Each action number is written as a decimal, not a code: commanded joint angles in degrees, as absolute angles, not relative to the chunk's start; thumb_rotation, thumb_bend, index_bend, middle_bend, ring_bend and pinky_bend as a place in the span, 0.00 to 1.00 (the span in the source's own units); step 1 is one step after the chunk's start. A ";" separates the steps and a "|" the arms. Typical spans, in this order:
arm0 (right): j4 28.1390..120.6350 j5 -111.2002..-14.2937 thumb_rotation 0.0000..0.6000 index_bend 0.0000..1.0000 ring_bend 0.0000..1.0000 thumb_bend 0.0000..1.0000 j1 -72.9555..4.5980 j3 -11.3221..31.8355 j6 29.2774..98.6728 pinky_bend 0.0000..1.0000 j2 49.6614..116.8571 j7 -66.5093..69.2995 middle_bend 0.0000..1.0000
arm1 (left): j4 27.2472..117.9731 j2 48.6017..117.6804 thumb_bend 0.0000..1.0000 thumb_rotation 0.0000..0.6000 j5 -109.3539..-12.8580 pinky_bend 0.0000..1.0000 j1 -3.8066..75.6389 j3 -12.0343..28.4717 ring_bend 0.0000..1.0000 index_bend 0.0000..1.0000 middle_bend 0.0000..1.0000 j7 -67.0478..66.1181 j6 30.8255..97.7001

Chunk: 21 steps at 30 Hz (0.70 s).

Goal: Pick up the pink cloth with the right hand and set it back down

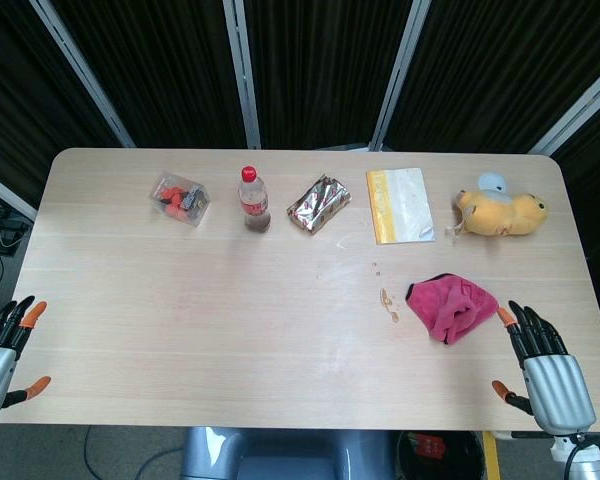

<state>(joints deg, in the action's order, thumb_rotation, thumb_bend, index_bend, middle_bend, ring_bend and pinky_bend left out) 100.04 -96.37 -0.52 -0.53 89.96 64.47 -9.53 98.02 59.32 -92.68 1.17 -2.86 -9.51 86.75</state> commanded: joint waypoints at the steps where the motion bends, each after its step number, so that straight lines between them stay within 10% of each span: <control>1: 100.02 -96.52 1.00 0.00 0.00 0.00 -0.45 -0.55 90.11 0.14 64.39 -9.52 0.00 | 98.06 59.32 0.00 1.00 -92.78 0.00 1.17 -2.88 0.00 0.00 0.00 -9.57 86.77; 21: 100.42 -95.43 1.00 0.00 0.00 0.00 -0.51 -0.75 88.84 0.14 64.03 -9.64 0.00 | 97.87 59.67 0.00 1.00 -93.31 0.00 1.18 -2.79 0.00 0.00 0.00 -9.16 87.23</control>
